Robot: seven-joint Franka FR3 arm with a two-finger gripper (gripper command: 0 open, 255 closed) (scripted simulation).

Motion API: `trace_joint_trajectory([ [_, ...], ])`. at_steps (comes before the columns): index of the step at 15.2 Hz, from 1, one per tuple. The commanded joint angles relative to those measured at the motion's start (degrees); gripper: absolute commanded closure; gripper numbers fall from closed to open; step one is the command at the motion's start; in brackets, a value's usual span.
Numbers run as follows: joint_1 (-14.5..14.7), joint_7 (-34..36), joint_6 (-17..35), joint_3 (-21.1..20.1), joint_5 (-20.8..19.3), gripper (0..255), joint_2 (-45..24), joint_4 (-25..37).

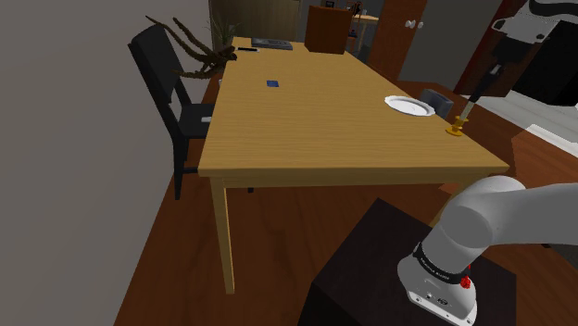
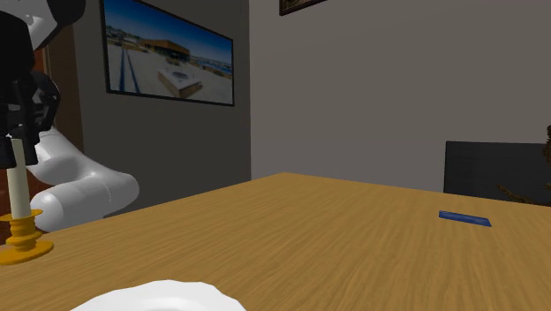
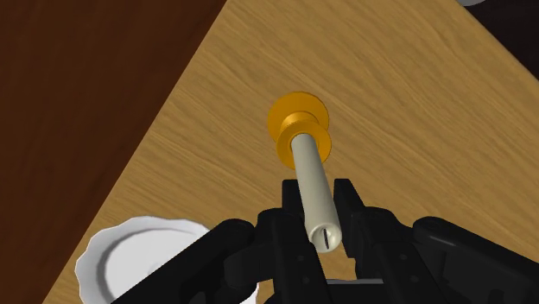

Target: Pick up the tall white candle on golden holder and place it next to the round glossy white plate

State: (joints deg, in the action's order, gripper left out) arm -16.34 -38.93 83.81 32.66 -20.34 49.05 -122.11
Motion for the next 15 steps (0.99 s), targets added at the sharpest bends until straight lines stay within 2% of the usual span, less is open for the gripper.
trace_joint_trajectory([
  [1,-0.3,0.2,1.2,0.2,-0.4,255,0.8,-1.9],
  [10,-0.4,0.2,1.7,0.3,-0.5,255,1.0,-2.7],
  [11,-0.4,0.2,1.7,0.3,-0.5,0,1.0,-2.7],
  [15,-0.4,0.2,1.7,0.3,-0.5,0,1.0,-2.7],
])
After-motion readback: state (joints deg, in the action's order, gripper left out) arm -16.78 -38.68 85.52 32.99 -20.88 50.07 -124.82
